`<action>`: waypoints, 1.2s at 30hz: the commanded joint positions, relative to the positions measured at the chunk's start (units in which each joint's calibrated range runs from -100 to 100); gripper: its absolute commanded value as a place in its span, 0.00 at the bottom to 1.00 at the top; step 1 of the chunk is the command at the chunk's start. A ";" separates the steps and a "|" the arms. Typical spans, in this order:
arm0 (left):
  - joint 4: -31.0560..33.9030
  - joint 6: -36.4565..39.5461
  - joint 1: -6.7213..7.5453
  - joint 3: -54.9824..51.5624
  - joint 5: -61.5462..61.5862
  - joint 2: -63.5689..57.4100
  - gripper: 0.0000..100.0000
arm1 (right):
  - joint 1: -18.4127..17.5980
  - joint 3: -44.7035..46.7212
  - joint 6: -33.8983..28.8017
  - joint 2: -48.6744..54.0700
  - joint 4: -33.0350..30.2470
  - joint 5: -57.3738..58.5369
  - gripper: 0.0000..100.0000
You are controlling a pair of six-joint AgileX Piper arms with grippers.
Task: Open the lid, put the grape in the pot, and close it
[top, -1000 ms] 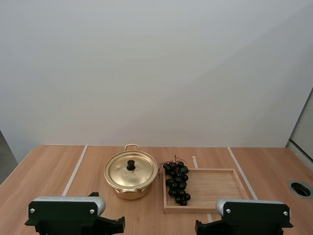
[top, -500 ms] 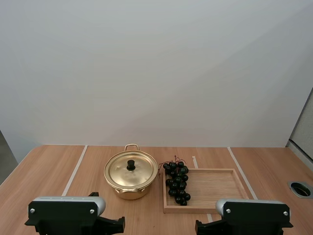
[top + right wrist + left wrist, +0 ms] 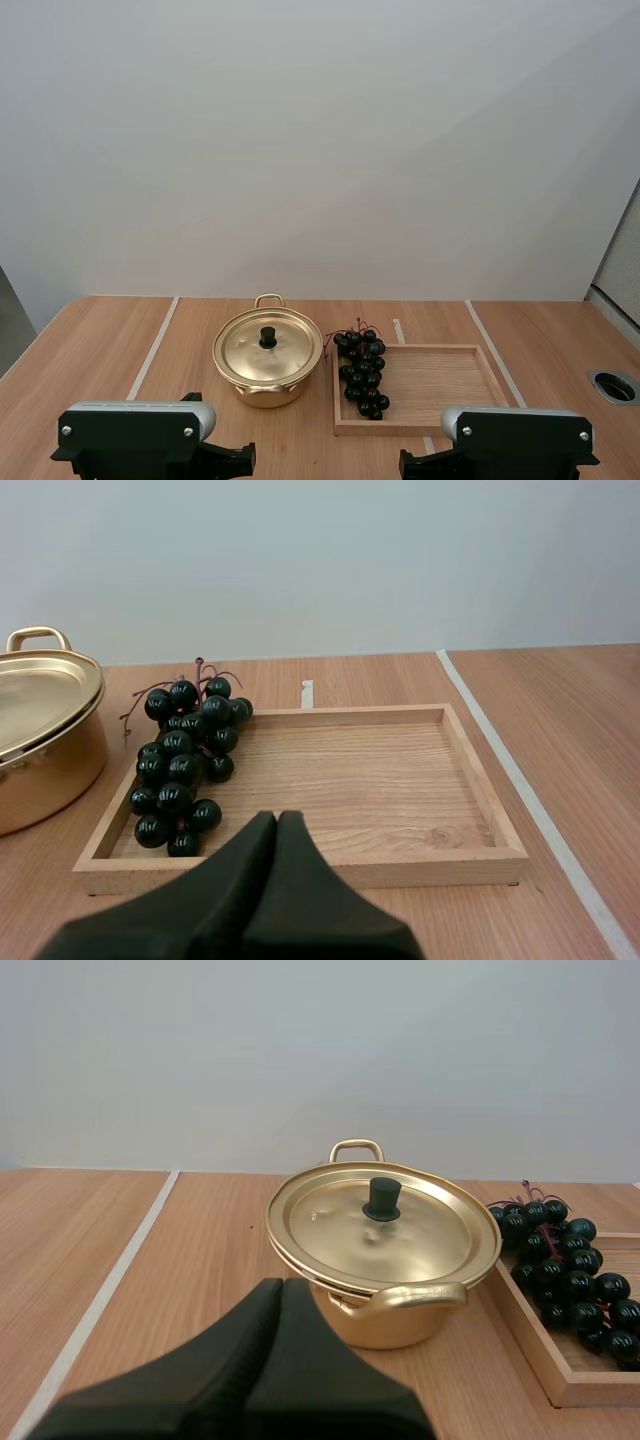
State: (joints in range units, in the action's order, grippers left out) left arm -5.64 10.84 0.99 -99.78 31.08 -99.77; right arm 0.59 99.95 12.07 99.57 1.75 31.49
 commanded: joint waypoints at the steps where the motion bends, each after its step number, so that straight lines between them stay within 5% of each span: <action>1: 0.31 0.61 0.28 -0.22 -0.54 -0.23 0.00 | 0.28 0.05 0.22 0.43 0.97 0.06 0.00; 9: 0.21 0.61 0.28 3.53 1.31 -0.23 0.00 | 0.28 -0.19 0.22 0.43 0.99 -0.74 0.00; 23: 0.32 0.61 0.28 30.15 3.23 -0.23 0.00 | 0.28 -26.49 0.22 0.43 0.99 10.82 0.00; 36: 0.32 0.00 0.28 34.01 19.73 0.00 0.00 | 0.28 -27.28 2.14 0.16 0.31 19.09 0.00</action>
State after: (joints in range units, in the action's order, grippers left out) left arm -5.64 10.84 0.99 -66.25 47.92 -99.93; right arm 0.59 73.18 12.69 99.81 2.56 49.65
